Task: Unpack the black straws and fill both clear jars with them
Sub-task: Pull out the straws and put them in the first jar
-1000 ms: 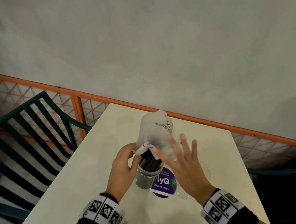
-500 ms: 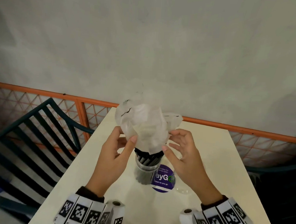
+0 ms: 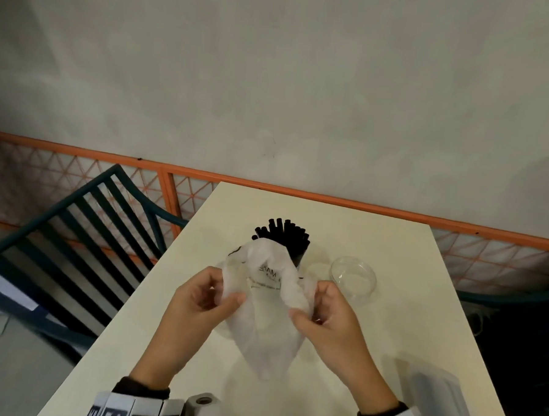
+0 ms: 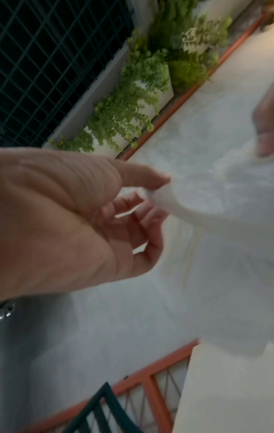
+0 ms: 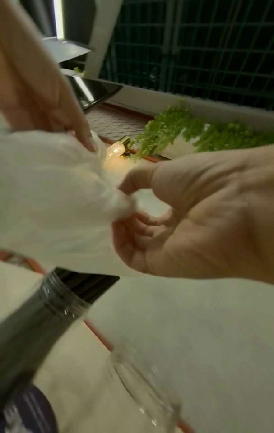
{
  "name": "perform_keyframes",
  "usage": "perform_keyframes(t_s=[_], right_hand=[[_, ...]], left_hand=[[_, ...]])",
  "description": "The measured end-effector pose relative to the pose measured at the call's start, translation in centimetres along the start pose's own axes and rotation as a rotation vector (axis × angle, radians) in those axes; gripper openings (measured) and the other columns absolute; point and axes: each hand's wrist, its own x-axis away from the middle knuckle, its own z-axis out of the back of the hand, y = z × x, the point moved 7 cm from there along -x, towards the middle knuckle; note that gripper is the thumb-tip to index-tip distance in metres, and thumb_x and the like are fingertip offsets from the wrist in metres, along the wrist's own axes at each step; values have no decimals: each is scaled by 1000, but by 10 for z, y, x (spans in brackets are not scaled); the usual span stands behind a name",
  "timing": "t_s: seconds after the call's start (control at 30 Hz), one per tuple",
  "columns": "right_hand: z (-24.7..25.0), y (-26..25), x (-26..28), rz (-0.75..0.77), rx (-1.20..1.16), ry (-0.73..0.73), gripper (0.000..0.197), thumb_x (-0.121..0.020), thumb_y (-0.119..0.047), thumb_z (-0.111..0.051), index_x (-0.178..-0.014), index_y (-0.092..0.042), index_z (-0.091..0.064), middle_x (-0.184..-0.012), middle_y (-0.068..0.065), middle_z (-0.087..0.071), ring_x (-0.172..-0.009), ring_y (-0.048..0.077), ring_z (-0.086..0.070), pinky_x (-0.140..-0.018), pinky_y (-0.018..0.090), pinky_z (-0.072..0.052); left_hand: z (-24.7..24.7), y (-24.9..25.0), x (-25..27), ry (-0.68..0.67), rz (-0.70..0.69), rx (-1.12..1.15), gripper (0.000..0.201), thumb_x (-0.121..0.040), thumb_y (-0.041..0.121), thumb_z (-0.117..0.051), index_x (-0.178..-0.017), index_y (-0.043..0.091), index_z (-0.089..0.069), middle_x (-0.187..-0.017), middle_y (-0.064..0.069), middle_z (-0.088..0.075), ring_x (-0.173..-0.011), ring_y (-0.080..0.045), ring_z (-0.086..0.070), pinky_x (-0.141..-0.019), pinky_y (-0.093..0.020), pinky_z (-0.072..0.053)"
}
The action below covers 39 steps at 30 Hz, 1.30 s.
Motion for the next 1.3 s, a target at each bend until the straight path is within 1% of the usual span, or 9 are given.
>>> perform_keyframes(t_s=[0.17,0.3,0.43,0.53,0.7,0.8,1.03,1.17,1.3], right_hand=[[49,19,18,27,234,427,27,-82,-2,-56,-94,-15,-36,-72,1,-50,-62,20,-51,-49,22,-40],[44,46,28,37,600,369,43,-83,-7,-56,-121,-21,-42,-98,3,-38,-85,23,-47,-70,26,-40],[40,68,44,175,866,261,62,-83,-3,-58,-135,-34,-42,-112,9,-35,-96,24,-41,-73,24,-40],[32,90,53,179,896,135,48,-78,-4,-68,-116,-32,-59,-104,7,-49,-88,25,-50,-63,29,-51],[12,132,60,48,932,-262,33,-84,-27,-64,-117,-26,-59,-112,-3,-49,-105,17,-46,-92,23,-43],[-6,147,68,-121,702,-481,32,-82,-37,-65,-113,-31,-58,-96,-14,-42,-87,-2,-44,-80,9,-38],[-37,125,56,-67,655,-242,34,-82,-33,-63,-63,-36,-35,-73,-14,-39,-63,2,-41,-57,12,-33],[-40,109,44,-109,571,-16,15,-88,-13,-51,-79,-21,-43,-84,1,-53,-75,15,-51,-66,19,-38],[-38,90,33,-124,521,95,19,-89,-1,-49,-105,-9,-52,-109,11,-60,-95,21,-55,-81,21,-42]], left_hand=[[27,-13,24,398,-80,-448,35,-71,-14,-53,-61,16,-40,-69,-5,-40,-61,-9,-38,-56,-13,-34],[12,-50,43,305,113,-431,31,-77,-9,-52,-76,22,-46,-80,-6,-53,-68,-22,-52,-57,-24,-41],[-7,-78,67,-15,303,-182,6,-76,17,-67,-82,18,-66,-86,-4,-67,-66,-16,-61,-66,-25,-46],[-23,-85,87,-210,357,26,42,-59,41,-74,-89,12,-71,-94,-6,-73,-83,-18,-67,-78,-25,-53],[-30,-83,101,-246,297,67,50,-56,45,-79,-86,8,-69,-84,-9,-66,-80,-16,-59,-78,-22,-47],[-27,-77,100,-224,263,105,34,-62,37,-74,-82,10,-65,-82,-7,-66,-79,-20,-60,-75,-22,-49],[3,-72,89,-216,245,155,53,-54,45,-83,-83,9,-57,-83,-16,-66,-79,-27,-64,-79,-35,-51],[42,-62,78,-81,110,-136,17,-72,16,-70,-68,20,-54,-65,1,-59,-61,-16,-51,-61,-22,-41],[68,-57,68,126,-102,-540,42,-74,-12,-59,-61,25,-44,-75,1,-48,-62,-13,-46,-55,-14,-39]])
